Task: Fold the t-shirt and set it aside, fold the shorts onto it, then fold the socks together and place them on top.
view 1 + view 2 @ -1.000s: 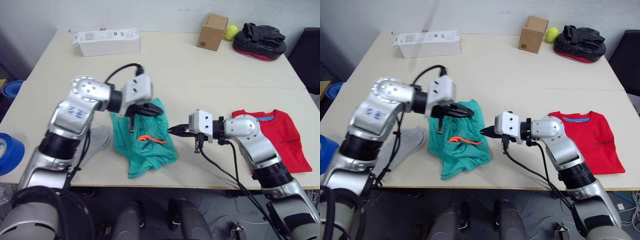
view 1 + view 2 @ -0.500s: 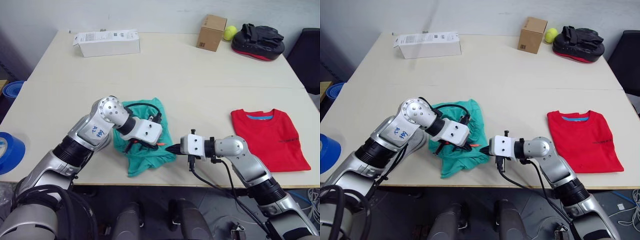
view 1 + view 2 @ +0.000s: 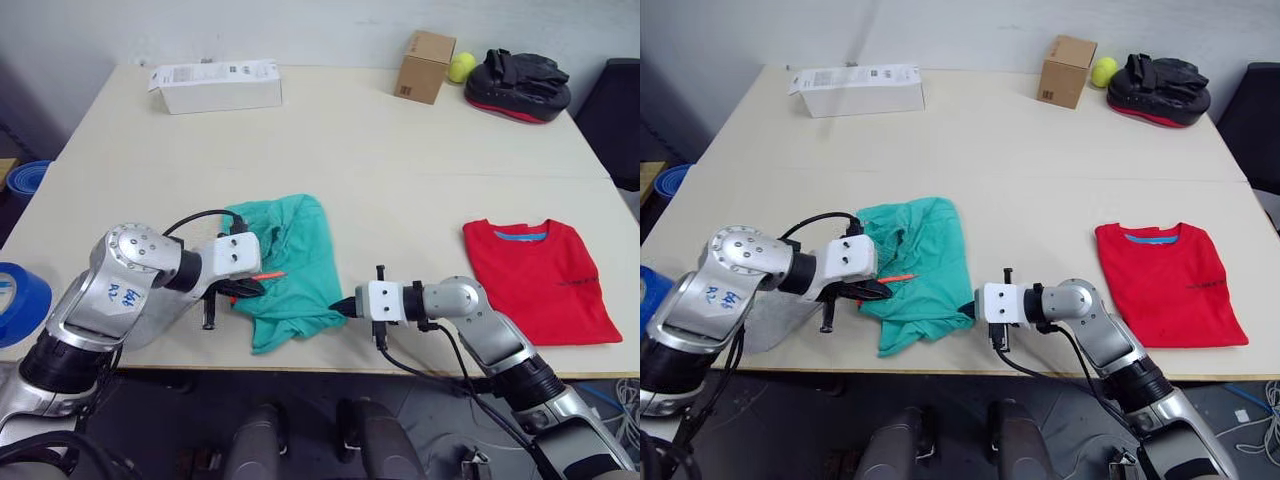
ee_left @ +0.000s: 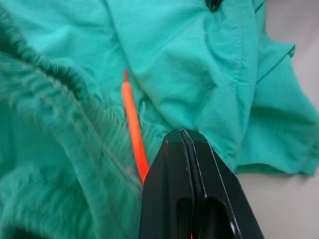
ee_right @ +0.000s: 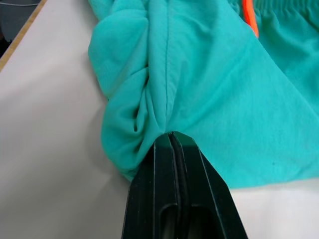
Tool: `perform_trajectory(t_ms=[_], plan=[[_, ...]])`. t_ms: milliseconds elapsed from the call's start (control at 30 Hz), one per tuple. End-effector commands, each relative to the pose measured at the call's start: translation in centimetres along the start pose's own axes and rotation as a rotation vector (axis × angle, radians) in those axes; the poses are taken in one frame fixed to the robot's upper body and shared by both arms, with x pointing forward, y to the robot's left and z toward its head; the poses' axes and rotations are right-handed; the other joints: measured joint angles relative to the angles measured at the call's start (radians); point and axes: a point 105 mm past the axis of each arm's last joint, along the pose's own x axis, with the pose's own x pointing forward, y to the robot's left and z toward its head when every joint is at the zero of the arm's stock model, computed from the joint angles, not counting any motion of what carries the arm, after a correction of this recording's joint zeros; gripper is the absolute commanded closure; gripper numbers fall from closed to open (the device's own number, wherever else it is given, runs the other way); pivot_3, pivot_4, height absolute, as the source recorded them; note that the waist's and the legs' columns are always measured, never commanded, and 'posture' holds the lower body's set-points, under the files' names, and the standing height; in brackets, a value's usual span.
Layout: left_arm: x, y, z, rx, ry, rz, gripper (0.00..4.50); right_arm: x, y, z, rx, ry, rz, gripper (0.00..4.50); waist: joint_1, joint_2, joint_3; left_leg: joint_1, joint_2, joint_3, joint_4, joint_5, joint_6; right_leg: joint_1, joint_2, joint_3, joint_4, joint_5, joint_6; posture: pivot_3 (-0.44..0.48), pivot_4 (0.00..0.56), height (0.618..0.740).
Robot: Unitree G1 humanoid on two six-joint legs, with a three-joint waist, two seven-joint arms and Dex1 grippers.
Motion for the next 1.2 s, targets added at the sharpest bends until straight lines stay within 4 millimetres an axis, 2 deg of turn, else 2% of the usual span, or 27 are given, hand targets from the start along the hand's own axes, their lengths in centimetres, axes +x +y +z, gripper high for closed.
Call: perform_trajectory(t_ms=[33,133,200,233,333,400,467,533,667,733,833,900,1000,1067,1100,1200], plan=[[-0.9,1.2,3.9,-0.02,-0.159,0.08,4.5,0.1,-1.1,1.6,-0.043,-0.054,-0.021,4.46,0.005,0.0,0.0,0.0,0.0,0.0,0.0,0.0,0.0,0.0,0.0,0.0,0.0,0.0,0.0,0.0,0.15,0.74],[-1.5,2.1,8.1,-0.038,-0.341,0.078,4.5,0.0,-1.9,3.2,-0.045,-0.108,-0.034,4.46,0.006,-0.001,0.001,-0.001,0.0,0.0,0.001,0.001,0.0,0.001,0.0,0.0,0.0,0.001,0.001,0.0,0.15,0.74],[-1.3,2.5,9.6,-0.06,-0.396,0.067,4.5,0.3,-2.2,3.8,-0.046,-0.124,-0.039,4.46,0.003,-0.001,0.001,-0.001,0.0,0.0,0.001,0.002,-0.002,0.0,0.0,0.0,0.0,0.002,0.002,0.0,0.15,0.74],[-0.8,2.4,9.8,-0.058,-0.388,0.058,4.5,0.5,-2.2,3.9,-0.047,-0.125,-0.035,4.46,-0.001,-0.001,0.0,-0.001,0.0,0.0,0.001,0.002,-0.002,0.0,0.0,0.0,0.0,0.002,0.002,0.0,0.15,0.74],[1.4,1.9,8.7,-0.04,-0.293,0.014,4.5,1.2,-2.1,3.7,-0.054,-0.112,-0.025,4.46,-0.01,0.0,0.0,0.001,0.0,0.002,-0.001,0.002,-0.004,0.0,0.001,0.002,0.001,0.002,0.002,0.0,0.15,0.74],[3.6,1.7,6.7,-0.02,-0.187,0.01,4.5,1.7,-2.0,3.3,-0.05,-0.1,-0.023,4.46,-0.01,0.0,0.0,0.001,0.001,0.002,-0.002,0.003,-0.006,-0.001,0.002,0.002,0.001,0.001,0.002,0.0,0.15,0.74],[5.0,2.3,5.0,0.006,-0.1,0.05,4.5,2.0,-1.9,3.0,-0.043,-0.09,-0.017,4.46,-0.007,-0.001,0.0,0.002,0.001,0.002,-0.002,0.004,-0.007,-0.001,0.002,0.002,0.002,0.001,0.001,0.0,0.15,0.74],[5.4,3.8,3.6,0.003,-0.04,0.129,4.5,2.2,-1.5,2.7,-0.038,-0.079,-0.002,4.46,-0.004,-0.001,0.0,0.002,0.0,0.002,-0.002,0.005,-0.007,-0.002,0.002,0.002,0.002,0.001,0.001,0.0,0.15,0.74],[3.8,7.8,1.1,0.013,0.039,0.356,4.5,2.5,-0.7,1.8,-0.045,-0.035,0.027,4.46,-0.004,-0.001,0.0,0.001,0.0,0.002,-0.002,0.004,-0.006,-0.002,0.001,0.002,0.003,0.001,0.001,0.0,0.15,0.74],[2.6,8.7,0.1,-0.04,0.024,0.414,4.5,2.5,-0.2,1.0,-0.059,-0.001,0.043,4.46,-0.005,-0.001,0.0,0.001,0.001,0.001,-0.002,0.004,-0.006,-0.002,0.001,0.002,0.002,0.001,0.001,0.0,0.15,0.74],[1.5,8.6,-0.8,-0.128,-0.015,0.435,4.5,2.6,0.2,0.3,-0.059,0.025,0.051,4.46,-0.005,-0.001,0.0,0.001,0.001,0.002,-0.003,0.004,-0.006,-0.003,0.0,0.002,0.002,0.001,0.0,0.0,0.15,0.74],[0.9,8.2,-2.1,-0.167,0.006,0.443,4.5,2.5,0.5,-0.4,-0.067,0.051,0.059,4.46,-0.006,-0.001,0.0,0.001,0.001,0.002,-0.003,0.004,-0.006,-0.002,0.0,0.001,0.002,0.001,0.0,0.0,0.15,0.74],[0.9,7.8,-3.8,-0.196,0.041,0.458,4.5,2.2,1.0,-1.4,-0.09,0.084,0.074,4.46,-0.005,-0.001,0.0,0.002,0.001,0.002,-0.003,0.004,-0.006,-0.002,0.0,0.002,0.003,0.001,0.0,0.0,0.15,0.74],[1.2,8.3,-3.4,-0.226,-0.009,0.478,4.5,2.1,1.0,-1.3,-0.096,0.072,0.073,4.46,-0.002,-0.001,0.0,0.003,0.001,0.001,-0.003,0.004,-0.006,-0.001,0.0,0.001,0.003,0.001,0.0,0.0,0.15,0.74],[1.3,8.5,-2.4,-0.248,-0.067,0.48,4.5,2.0,0.8,-1.0,-0.098,0.058,0.064,4.46,0.0,-0.002,0.0,0.003,0.0,0.001,-0.002,0.004,-0.006,0.0,0.0,0.001,0.002,0.001,0.0,0.0,0.15,0.74],[0.4,9.0,1.9,-0.268,-0.295,0.437,4.5,1.6,-0.8,1.6,-0.106,-0.057,-0.003,4.46,0.003,-0.002,0.0,0.002,0.0,0.0,-0.002,0.003,-0.006,0.001,-0.001,0.001,0.002,0.001,0.001,0.0,0.15,0.74]])
